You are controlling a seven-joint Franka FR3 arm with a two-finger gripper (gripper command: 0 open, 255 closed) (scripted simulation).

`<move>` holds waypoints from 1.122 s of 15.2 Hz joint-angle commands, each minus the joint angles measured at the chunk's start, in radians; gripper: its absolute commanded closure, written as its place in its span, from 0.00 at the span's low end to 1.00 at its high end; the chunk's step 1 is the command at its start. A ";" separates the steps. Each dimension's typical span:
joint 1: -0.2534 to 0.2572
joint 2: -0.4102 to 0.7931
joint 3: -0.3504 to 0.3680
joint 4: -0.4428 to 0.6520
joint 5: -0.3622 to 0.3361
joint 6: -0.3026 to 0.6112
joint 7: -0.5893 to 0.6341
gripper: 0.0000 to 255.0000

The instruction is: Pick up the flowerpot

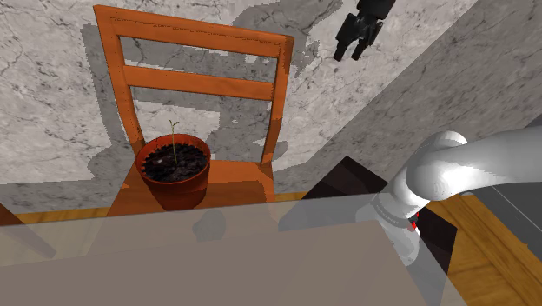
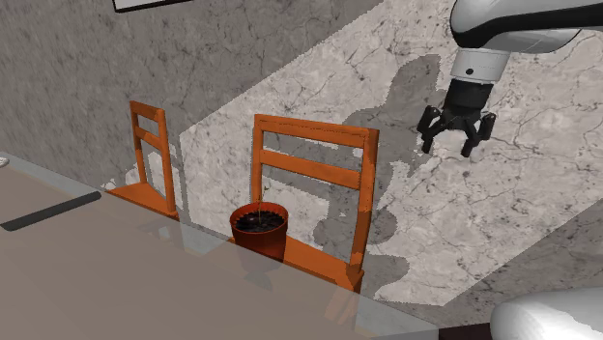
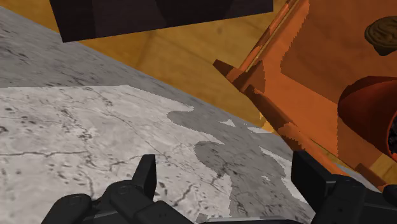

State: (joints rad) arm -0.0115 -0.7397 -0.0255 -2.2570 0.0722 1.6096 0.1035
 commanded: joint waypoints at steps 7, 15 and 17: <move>0.038 0.103 0.107 0.009 0.067 0.088 0.118 0.00; 0.079 0.293 0.243 0.086 0.120 0.201 0.272 0.00; 0.088 0.349 0.275 0.117 0.124 0.227 0.311 0.00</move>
State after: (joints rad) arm 0.0694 -0.4314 0.2279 -2.1568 0.1884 1.7672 0.3944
